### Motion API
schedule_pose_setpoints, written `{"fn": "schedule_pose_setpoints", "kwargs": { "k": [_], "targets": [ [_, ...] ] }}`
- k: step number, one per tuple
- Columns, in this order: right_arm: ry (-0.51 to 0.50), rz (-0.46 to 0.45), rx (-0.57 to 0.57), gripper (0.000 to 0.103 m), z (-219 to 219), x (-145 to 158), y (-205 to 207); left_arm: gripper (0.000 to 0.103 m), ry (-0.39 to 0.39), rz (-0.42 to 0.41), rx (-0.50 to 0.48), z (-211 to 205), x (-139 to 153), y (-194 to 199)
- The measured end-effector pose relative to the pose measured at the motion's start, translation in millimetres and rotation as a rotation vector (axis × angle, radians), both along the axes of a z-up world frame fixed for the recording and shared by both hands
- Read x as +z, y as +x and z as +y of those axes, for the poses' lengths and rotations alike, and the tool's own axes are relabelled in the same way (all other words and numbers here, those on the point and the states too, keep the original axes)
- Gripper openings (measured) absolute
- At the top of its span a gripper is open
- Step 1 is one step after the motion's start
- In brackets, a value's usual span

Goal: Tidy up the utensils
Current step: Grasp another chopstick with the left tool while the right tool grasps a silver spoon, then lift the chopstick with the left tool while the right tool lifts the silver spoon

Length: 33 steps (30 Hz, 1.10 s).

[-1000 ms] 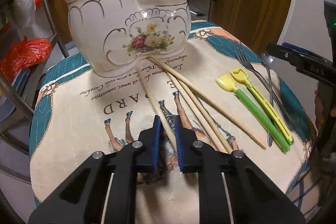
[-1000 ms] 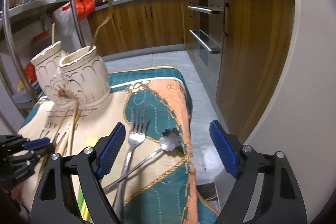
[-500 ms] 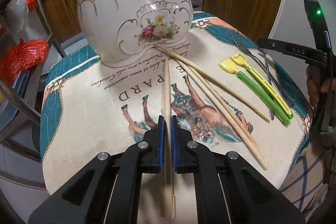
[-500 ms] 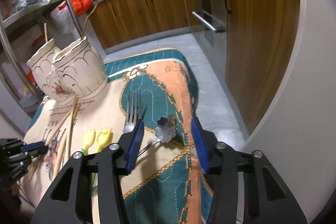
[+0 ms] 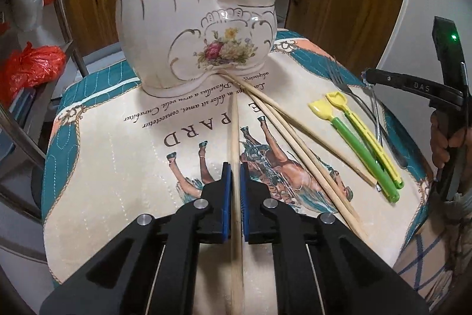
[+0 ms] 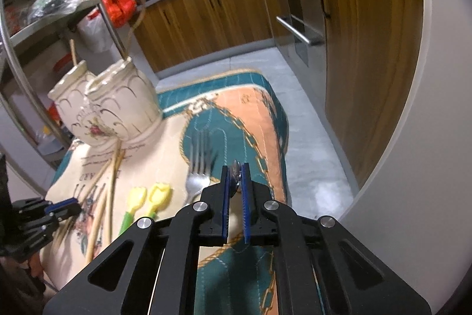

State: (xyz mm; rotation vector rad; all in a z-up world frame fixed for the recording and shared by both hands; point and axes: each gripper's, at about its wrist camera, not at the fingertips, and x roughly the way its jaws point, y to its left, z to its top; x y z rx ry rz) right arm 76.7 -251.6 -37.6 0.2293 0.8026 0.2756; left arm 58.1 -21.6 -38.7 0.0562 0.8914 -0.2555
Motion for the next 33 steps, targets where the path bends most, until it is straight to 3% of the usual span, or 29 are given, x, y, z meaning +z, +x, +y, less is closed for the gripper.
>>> {"fn": "schedule_pose_setpoints", "kwargs": {
  "k": [13, 28, 33],
  "targets": [
    [-0.103, -0.201, 0.005, 0.004, 25, 70, -30, 0.006, -0.04, -0.113, -0.018, 15, 22, -19],
    [-0.202, -0.481, -0.026, 0.004, 55, 135, -64, 0.006, -0.171, -0.405, 0.001, 43, 54, -39],
    [-0.2, -0.522, -0.019, 0.004, 67, 146, -55, 0.006, -0.173, -0.524, 0.019, 49, 71, -36]
  ]
}}
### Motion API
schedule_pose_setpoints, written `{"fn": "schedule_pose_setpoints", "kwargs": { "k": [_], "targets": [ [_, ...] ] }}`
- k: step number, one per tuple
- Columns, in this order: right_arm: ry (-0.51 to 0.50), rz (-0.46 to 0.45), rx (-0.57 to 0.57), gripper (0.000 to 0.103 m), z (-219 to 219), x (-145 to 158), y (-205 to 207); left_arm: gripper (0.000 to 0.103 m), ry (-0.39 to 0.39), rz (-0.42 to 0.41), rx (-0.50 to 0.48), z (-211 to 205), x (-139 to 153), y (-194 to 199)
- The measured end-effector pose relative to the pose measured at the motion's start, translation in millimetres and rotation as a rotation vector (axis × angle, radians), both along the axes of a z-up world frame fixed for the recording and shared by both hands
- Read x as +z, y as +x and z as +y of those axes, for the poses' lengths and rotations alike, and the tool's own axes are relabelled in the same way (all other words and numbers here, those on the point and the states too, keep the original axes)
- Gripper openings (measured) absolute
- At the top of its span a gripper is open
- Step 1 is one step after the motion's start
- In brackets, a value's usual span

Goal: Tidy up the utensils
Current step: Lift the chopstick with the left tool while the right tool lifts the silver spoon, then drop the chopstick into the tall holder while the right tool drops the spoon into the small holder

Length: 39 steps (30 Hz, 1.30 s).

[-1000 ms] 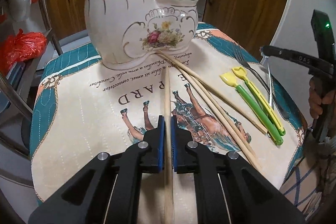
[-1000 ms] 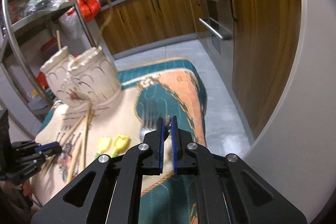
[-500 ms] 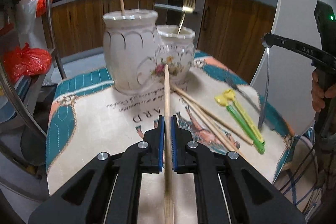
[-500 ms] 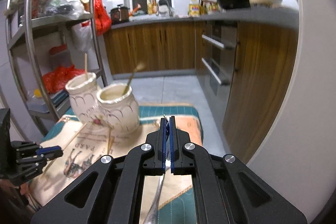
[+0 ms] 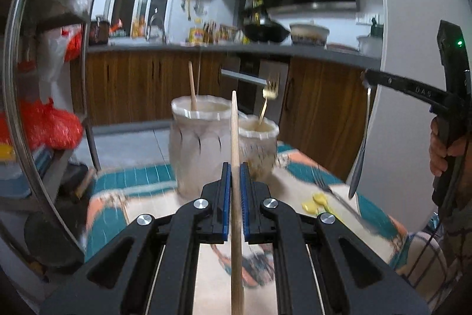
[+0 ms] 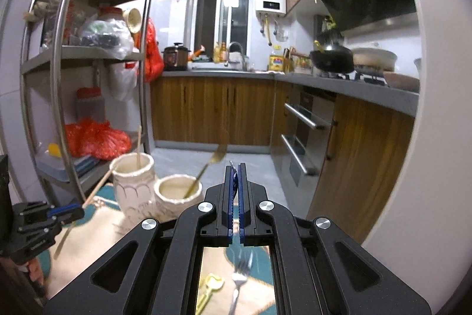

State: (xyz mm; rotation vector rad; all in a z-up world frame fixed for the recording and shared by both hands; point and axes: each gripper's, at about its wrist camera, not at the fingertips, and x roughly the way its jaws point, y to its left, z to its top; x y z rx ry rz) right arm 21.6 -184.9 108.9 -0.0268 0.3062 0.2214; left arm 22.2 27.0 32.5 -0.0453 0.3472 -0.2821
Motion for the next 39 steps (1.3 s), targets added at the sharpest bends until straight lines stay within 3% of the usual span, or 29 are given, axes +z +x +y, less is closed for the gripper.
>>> {"fn": "schedule_pose_setpoints", "kwargs": {
  "k": [4, 11, 17, 22, 30, 36, 39],
  "targets": [
    [0.015, -0.03, 0.006, 0.004, 9, 7, 8, 0.006, -0.011, -0.081, 0.01, 5, 22, 9],
    [0.057, -0.073, -0.003, 0.004, 17, 21, 33, 0.006, -0.079, -0.142, -0.024, 17, 55, 43],
    [0.08, -0.119, -0.026, 0.004, 22, 33, 57, 0.006, -0.144, -0.153, -0.074, 19, 73, 78],
    [0.087, -0.132, -0.04, 0.004, 31, 30, 79, 0.006, -0.228, -0.107, -0.071, 23, 71, 118],
    [0.05, -0.16, -0.1, 0.004, 43, 25, 98, 0.006, -0.113, -0.147, 0.033, 1, 63, 150],
    [-0.001, -0.16, -0.122, 0.004, 54, 8, 106, 0.006, 0.009, -0.195, 0.177, -16, 51, 160],
    [-0.025, -0.152, -0.123, 0.004, 58, -2, 107, 0.006, 0.035, -0.199, 0.18, -19, 44, 158]
  ]
}}
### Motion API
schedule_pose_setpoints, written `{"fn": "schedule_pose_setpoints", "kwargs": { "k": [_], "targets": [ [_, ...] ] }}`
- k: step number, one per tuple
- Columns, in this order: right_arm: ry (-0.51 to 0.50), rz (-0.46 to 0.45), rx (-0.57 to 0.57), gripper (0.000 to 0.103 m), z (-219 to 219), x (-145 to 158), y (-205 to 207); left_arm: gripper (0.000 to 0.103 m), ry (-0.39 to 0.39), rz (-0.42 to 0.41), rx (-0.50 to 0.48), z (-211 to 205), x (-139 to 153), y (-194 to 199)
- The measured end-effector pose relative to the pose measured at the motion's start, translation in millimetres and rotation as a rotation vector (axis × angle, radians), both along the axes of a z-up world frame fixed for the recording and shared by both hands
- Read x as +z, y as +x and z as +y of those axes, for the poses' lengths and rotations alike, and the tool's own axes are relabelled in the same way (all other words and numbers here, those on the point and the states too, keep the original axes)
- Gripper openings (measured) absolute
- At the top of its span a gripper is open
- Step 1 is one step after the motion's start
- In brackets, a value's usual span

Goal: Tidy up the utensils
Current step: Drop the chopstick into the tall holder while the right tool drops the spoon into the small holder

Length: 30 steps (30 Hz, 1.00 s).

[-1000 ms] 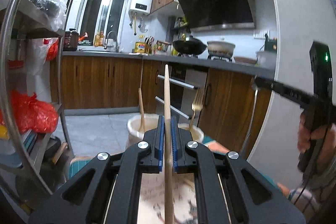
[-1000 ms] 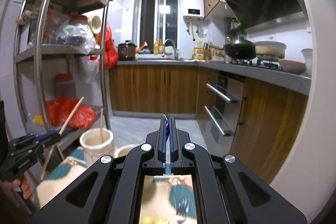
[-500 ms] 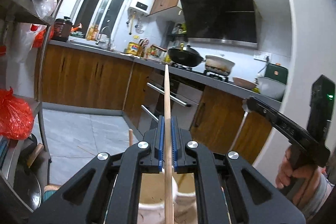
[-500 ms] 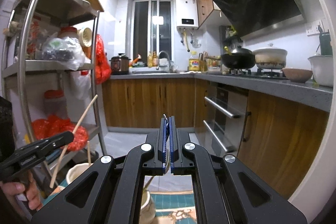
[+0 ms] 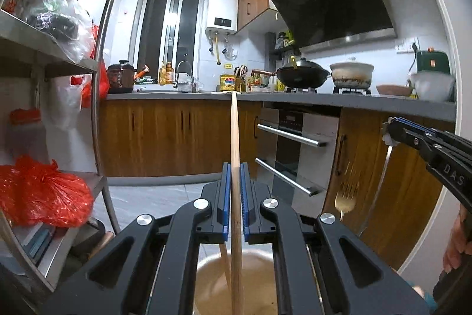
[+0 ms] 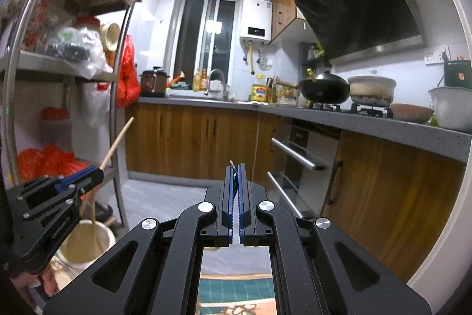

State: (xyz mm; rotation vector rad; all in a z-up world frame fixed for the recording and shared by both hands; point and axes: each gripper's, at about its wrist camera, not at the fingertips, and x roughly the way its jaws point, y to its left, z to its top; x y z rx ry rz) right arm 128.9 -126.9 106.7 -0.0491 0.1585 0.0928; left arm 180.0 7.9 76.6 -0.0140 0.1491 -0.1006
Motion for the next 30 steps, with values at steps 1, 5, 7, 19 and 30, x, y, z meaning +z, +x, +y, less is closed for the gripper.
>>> {"fn": "schedule_pose_setpoints", "kwargs": {
  "k": [1, 5, 7, 19, 30],
  "targets": [
    [-0.003, 0.011, 0.004, 0.004, 1, -4, 1, 0.006, 0.001, 0.002, -0.005, 0, -2, -2],
    [0.002, 0.026, 0.019, 0.004, 1, -13, -1, 0.006, 0.011, 0.008, 0.007, 8, -6, -17],
    [0.013, 0.047, 0.029, 0.004, 0, -18, 0, 0.006, 0.004, 0.028, 0.025, 15, -10, -25],
    [0.012, 0.112, 0.034, 0.004, 9, -36, 6, 0.006, -0.093, 0.109, 0.029, 42, -22, -35],
    [0.034, 0.173, 0.038, 0.014, 7, -43, 14, 0.026, -0.049, 0.125, 0.038, 40, -12, -43]
  ]
}}
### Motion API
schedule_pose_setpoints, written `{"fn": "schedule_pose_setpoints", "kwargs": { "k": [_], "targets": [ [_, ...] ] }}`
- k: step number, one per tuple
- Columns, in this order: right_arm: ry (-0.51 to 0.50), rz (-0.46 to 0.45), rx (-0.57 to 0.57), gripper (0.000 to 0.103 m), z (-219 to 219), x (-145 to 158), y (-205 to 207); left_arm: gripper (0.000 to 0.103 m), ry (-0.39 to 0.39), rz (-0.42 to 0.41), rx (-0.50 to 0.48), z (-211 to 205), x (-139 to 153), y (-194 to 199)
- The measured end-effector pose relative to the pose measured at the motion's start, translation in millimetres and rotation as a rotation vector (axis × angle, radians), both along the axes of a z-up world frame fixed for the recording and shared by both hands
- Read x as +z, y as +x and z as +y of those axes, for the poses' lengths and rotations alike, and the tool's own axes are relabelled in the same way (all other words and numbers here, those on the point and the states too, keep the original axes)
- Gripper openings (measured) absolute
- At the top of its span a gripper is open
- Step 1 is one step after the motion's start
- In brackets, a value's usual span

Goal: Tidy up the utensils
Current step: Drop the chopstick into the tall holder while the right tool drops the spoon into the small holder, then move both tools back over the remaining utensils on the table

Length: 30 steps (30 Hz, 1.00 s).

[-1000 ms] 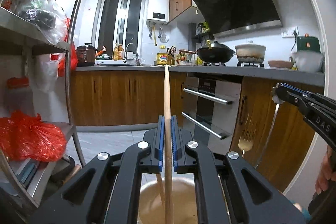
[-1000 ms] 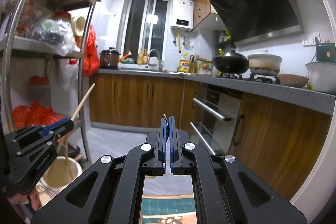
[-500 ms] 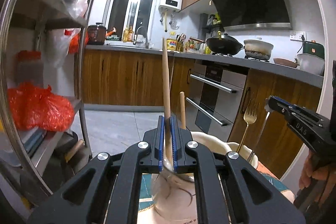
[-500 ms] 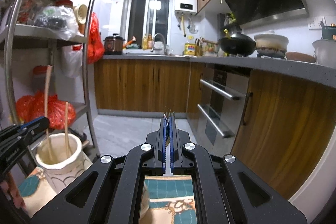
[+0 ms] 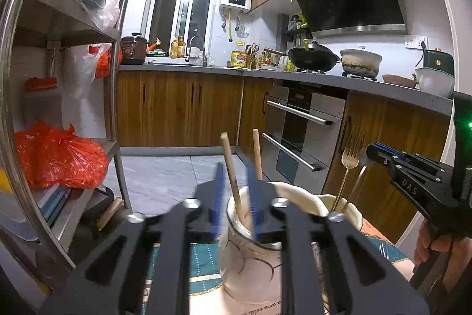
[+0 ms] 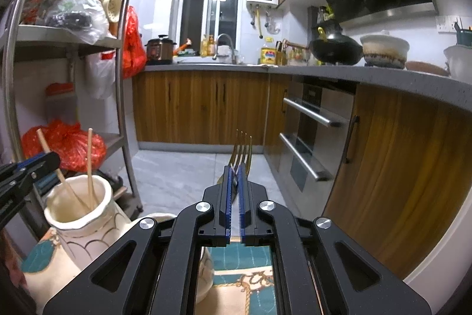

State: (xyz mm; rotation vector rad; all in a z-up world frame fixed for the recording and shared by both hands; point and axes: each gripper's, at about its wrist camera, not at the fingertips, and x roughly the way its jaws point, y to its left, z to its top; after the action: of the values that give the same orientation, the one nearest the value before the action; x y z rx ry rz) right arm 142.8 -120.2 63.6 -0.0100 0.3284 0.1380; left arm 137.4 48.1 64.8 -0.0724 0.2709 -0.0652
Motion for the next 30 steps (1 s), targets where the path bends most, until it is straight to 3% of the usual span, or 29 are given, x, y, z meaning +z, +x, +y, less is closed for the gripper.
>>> {"fn": "schedule_pose_setpoints", "kwargs": {
  "k": [1, 3, 6, 8, 10, 12, 14, 15, 24, 30],
  "targets": [
    [0.007, 0.002, 0.002, 0.023, -1, 0, 0, 0.033, 0.003, 0.001, 0.002, 0, 1, -2],
    [0.027, 0.002, 0.006, 0.035, -5, 3, -2, 0.037, 0.004, 0.002, -0.004, 1, 4, -5],
    [0.038, -0.011, 0.015, 0.044, -10, 8, -8, 0.046, 0.016, 0.003, -0.004, 1, 8, -12],
    [0.051, -0.021, 0.023, 0.062, -14, 12, -13, 0.059, 0.02, 0.004, -0.006, 1, 11, -18],
    [0.083, -0.03, 0.032, 0.09, -21, 17, -20, 0.067, 0.022, 0.004, -0.012, 1, 13, -24],
    [0.111, -0.042, 0.045, 0.098, -27, 21, -27, 0.079, 0.03, 0.001, -0.012, 2, 16, -32],
    [0.122, -0.049, 0.044, 0.098, -32, 25, -34, 0.095, 0.033, -0.006, -0.007, 2, 20, -40],
    [0.125, -0.05, 0.043, 0.098, -35, 26, -37, 0.098, 0.034, -0.01, -0.004, 3, 21, -44],
    [0.157, -0.025, 0.042, 0.098, -63, 27, -70, 0.098, 0.074, 0.039, -0.037, -3, 19, -75],
    [0.138, 0.075, 0.043, 0.098, -79, 5, -85, 0.098, 0.094, 0.108, -0.074, -14, 1, -92]
  ]
}}
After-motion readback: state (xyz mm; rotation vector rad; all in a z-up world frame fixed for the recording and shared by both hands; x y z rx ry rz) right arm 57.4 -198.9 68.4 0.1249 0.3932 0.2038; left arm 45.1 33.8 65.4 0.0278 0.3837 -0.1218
